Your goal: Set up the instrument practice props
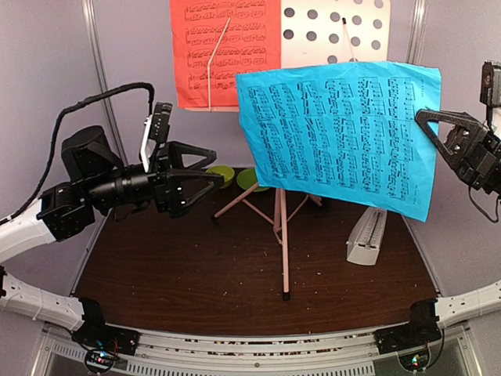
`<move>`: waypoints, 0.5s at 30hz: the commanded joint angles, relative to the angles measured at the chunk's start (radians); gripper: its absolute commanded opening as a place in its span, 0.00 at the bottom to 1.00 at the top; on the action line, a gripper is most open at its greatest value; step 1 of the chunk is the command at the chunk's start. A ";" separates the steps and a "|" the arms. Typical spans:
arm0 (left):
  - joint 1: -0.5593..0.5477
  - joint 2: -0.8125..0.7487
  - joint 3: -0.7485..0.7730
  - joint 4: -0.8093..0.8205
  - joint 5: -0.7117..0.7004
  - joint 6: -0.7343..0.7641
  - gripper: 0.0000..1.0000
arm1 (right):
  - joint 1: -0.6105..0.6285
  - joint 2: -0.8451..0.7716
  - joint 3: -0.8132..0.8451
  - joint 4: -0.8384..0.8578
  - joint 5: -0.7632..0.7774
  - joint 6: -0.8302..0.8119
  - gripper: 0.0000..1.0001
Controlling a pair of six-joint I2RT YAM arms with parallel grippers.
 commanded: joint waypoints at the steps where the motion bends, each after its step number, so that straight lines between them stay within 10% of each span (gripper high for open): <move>1: -0.005 0.090 0.012 0.230 -0.048 0.009 0.98 | -0.003 -0.022 -0.016 0.039 0.002 0.057 0.00; 15: -0.005 0.387 0.069 0.709 0.217 -0.220 0.94 | -0.004 -0.003 0.049 -0.059 -0.110 0.078 0.00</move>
